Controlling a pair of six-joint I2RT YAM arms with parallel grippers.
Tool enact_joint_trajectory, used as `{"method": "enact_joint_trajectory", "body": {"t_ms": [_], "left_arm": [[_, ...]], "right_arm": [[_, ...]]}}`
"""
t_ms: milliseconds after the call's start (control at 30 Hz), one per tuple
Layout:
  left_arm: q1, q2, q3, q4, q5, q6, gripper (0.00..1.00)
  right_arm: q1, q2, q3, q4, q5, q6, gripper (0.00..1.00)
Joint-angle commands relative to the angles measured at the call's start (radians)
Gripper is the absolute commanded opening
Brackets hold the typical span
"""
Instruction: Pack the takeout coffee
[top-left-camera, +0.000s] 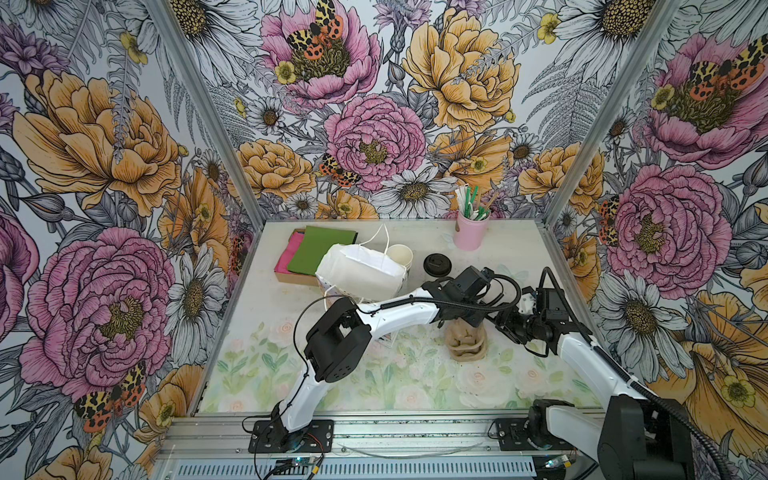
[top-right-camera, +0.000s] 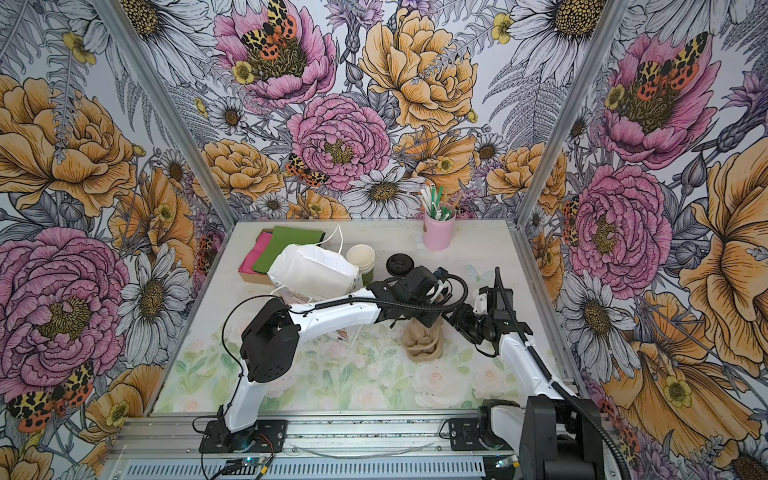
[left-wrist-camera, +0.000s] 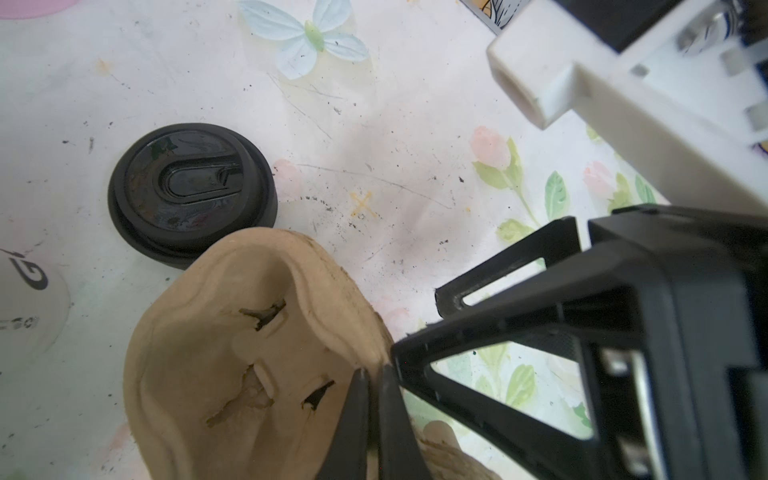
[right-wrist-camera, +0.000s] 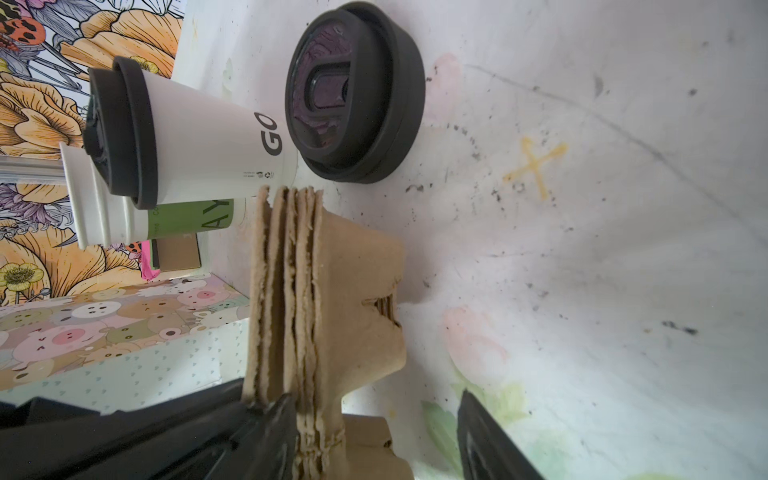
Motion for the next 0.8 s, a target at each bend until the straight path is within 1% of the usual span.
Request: {"method": "enact_joint_trajectory", "body": {"t_ms": [0,167,333,600,767], "left_arm": [[0.010,-0.042,-0.004,0.046,0.032,-0.019,0.00],[0.010,-0.039,0.000,0.046,0.036,-0.023,0.00],[0.011,-0.046,0.008,0.044,0.043,-0.026,0.01],[0.020,-0.065,0.011,0.036,0.067,-0.035,0.02],[0.028,-0.074,0.012,0.024,0.079,-0.036,0.03]], "right_arm": [[0.009,0.013,-0.006,0.047,-0.009,0.012,0.63],[0.011,0.032,-0.010,0.057,-0.017,0.011,0.63],[0.011,0.037,-0.016,0.056,0.032,0.017,0.63],[0.011,0.119,0.001,0.054,0.106,0.002,0.63],[0.012,0.151,0.013,0.054,0.123,-0.010,0.63]]}}
